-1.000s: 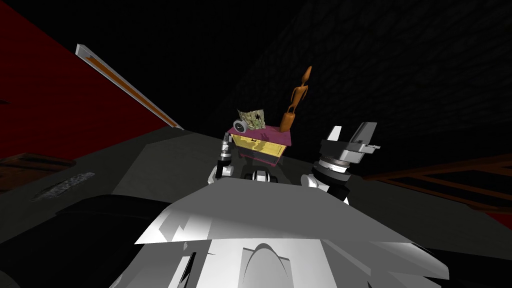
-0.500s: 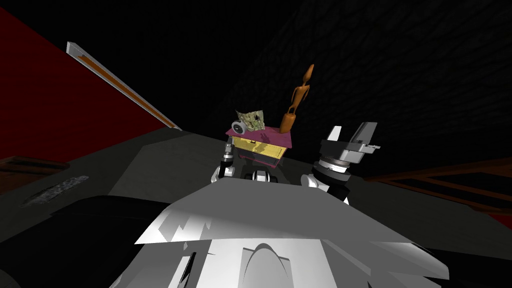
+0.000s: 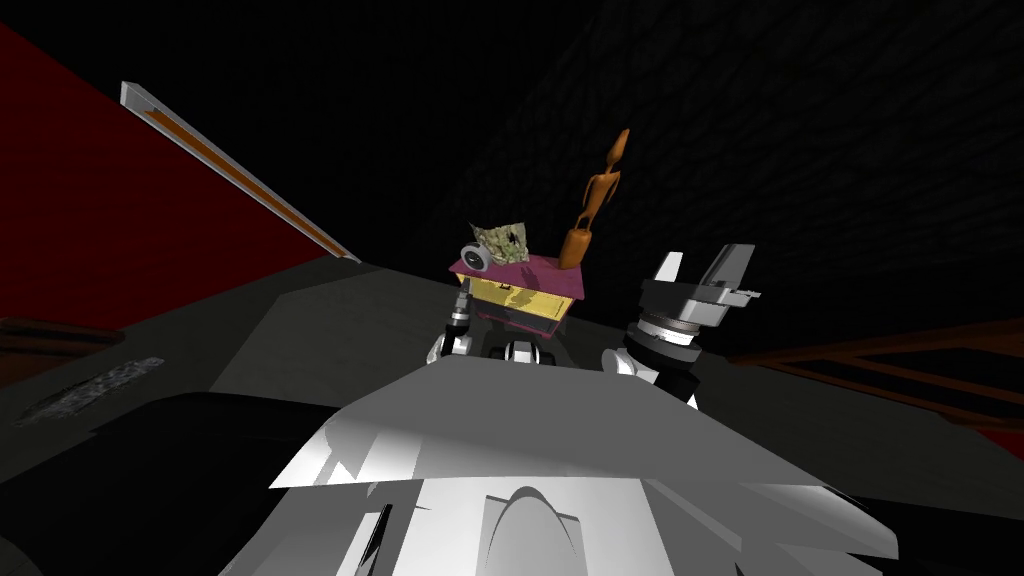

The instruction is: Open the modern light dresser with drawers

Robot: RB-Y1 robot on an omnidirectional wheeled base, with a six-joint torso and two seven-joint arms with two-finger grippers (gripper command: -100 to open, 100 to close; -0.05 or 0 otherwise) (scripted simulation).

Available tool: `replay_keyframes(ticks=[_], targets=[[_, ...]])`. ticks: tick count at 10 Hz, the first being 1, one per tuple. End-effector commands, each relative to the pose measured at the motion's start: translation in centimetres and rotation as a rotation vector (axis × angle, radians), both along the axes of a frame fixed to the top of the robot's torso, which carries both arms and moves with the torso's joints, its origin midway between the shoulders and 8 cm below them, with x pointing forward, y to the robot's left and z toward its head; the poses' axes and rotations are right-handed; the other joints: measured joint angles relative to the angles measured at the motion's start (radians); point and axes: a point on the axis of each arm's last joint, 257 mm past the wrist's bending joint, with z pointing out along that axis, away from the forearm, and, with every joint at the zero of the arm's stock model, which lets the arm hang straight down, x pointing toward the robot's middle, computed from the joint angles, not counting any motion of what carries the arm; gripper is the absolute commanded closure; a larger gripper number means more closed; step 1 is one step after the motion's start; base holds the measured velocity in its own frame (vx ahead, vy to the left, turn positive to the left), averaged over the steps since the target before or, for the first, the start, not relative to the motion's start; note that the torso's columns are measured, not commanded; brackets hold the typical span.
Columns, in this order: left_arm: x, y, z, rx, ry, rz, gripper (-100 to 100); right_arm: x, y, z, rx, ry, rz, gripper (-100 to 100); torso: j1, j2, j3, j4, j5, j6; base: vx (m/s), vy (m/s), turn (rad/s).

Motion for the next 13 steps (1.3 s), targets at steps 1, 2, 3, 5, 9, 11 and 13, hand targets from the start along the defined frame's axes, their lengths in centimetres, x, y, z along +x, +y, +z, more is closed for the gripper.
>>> replay_keyframes(ticks=[1,2,3,5,9,11,13], targets=[[0.1,-0.2,-2.0,0.011,0.017,-0.008,-100,0.0,0.0,0.0,0.0,0.0,0.0,0,0.001,0.001,0.0,0.0,0.0,0.0,0.072,0.004,-0.019],[0.2,0.1,-3.3,0.01,0.046,-0.003,-100,0.0,0.0,0.0,0.0,0.0,0.0,0,0.001,0.001,0.001,0.0,0.0,0.0,0.059,0.004,-0.012],[0.2,-0.3,-3.6,0.017,0.035,-0.013,-100,0.0,0.0,0.0,0.0,0.0,0.0,0,0.001,0.002,0.001,0.0,0.0,0.0,0.063,-0.006,-0.019],[0.3,-0.1,-5.0,0.017,0.067,-0.007,-100,0.0,0.0,0.0,0.0,0.0,0.0,0,0.0,0.002,0.001,0.001,0.0,0.0,0.036,-0.001,-0.004],[0.2,-0.4,-8.2,0.028,0.108,-0.016,-100,0.0,0.0,0.0,0.0,0.0,0.0,0,0.0,-0.001,0.0,0.0,0.0,0.0,0.057,-0.003,-0.015],[0.0,-0.6,-9.8,0.032,0.129,-0.021,-100,0.0,0.0,0.0,0.0,0.0,0.0,0,0.001,0.001,0.001,0.0,0.0,0.0,0.06,0.003,-0.017],[-0.1,-0.9,-11.3,0.036,0.15,-0.026,-100,0.0,0.0,0.0,0.0,0.0,0.0,0,0.001,0.002,0.001,0.001,0.0,0.0,0.055,0.002,-0.012]])
